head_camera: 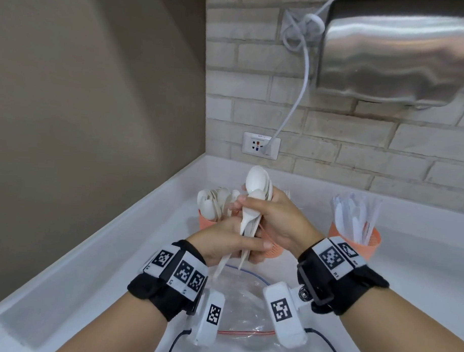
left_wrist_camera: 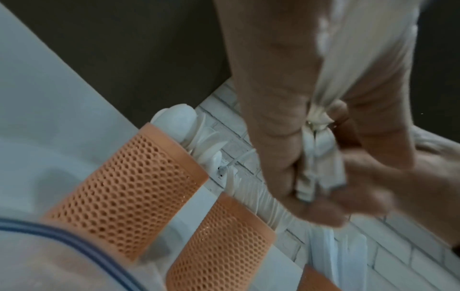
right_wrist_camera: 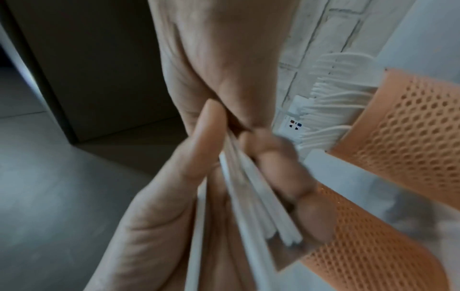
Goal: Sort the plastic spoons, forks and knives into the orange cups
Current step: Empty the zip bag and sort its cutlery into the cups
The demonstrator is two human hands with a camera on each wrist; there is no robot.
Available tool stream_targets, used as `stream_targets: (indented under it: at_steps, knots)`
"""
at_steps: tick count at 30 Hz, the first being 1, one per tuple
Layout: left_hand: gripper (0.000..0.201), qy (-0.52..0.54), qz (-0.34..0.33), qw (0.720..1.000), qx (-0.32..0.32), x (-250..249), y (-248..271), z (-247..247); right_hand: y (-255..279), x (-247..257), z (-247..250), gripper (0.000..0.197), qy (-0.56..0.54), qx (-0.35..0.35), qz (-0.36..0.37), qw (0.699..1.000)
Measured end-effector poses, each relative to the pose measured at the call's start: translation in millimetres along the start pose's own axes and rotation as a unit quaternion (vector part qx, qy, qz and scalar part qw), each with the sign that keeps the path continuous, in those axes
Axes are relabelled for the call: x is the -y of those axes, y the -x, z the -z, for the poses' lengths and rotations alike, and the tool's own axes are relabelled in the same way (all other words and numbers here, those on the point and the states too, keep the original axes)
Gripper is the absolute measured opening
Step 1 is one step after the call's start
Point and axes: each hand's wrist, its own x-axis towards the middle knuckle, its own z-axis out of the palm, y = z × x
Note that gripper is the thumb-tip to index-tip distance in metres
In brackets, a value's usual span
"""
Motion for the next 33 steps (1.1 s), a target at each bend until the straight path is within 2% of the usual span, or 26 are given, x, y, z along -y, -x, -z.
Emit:
stream_targets:
  at_steps: [2,3,5,7,8,9,10,12,13,14,17,19,22,25,29,31,33]
  knots:
    - [0.009,-0.005,-0.014,1.000,-0.006,-2.6,6.0,7.9,-6.6,6.3,-1.6,0.027,-0.045,-0.027,0.060,0.997]
    - [0.011,-0.007,-0.026,0.999,-0.031,-4.6,7.3,15.9,-10.9,10.7,-0.6,0.033,-0.029,-0.044,0.107,0.993]
    - [0.019,-0.007,-0.048,0.987,-0.152,-7.4,6.8,40.0,-17.8,22.3,2.1,0.041,0.081,-0.083,0.212,0.970]
    - [0.024,-0.034,-0.077,0.954,-0.287,-9.3,4.3,64.7,-25.6,27.7,1.0,0.046,0.191,-0.102,0.288,0.933]
    - [0.028,-0.075,-0.080,0.938,-0.329,-9.5,2.0,74.0,-29.4,26.9,-3.6,0.048,0.218,-0.096,0.305,0.922]
    - [0.037,-0.122,-0.072,0.929,-0.342,-8.1,-1.5,81.5,-33.9,23.5,-9.6,0.049,0.236,-0.085,0.309,0.917]
    - [0.051,-0.166,-0.052,0.929,-0.325,-5.8,-5.6,86.2,-38.5,19.1,-16.9,0.050,0.250,-0.069,0.306,0.916]
    - [0.086,-0.216,0.010,0.945,-0.245,3.6,-14.4,91.5,-49.8,6.6,-30.3,0.051,0.261,-0.042,0.293,0.919]
    - [0.102,-0.218,0.034,0.953,-0.209,10.6,-20.0,94.4,-55.8,0.1,-34.7,0.051,0.255,-0.033,0.289,0.922]
    - [0.109,-0.206,0.043,0.959,-0.189,17.2,-25.0,96.4,-60.7,-5.8,-38.1,0.050,0.245,-0.029,0.285,0.926]
    - [0.100,-0.189,0.025,0.958,-0.215,31.3,-36.0,98.1,-71.3,-19.4,-37.5,0.047,0.190,-0.047,0.261,0.945]
    - [0.098,-0.207,0.016,0.949,-0.235,36.8,-40.7,99.8,-75.8,-28.1,-30.3,0.046,0.154,-0.068,0.238,0.957]
    - [0.085,-0.234,-0.005,0.942,-0.240,42.6,-44.8,101.6,-77.2,-39.3,-22.4,0.048,0.118,-0.083,0.217,0.966]
    - [0.088,-0.241,-0.030,0.938,-0.246,45.0,-47.6,103.0,-78.1,-42.3,-19.7,0.052,0.114,-0.088,0.212,0.967]
    - [0.105,-0.232,-0.044,0.940,-0.246,45.8,-50.6,103.4,-83.1,-43.4,-17.1,0.050,0.240,-0.097,0.259,0.931]
    - [0.109,-0.213,-0.035,0.945,-0.247,47.3,-51.5,103.3,-83.2,-49.2,-17.5,0.038,0.366,-0.090,0.278,0.883]
    - [0.108,-0.204,-0.034,0.945,-0.254,48.8,-51.4,102.4,-82.8,-54.1,-12.2,0.036,0.473,-0.093,0.274,0.832]
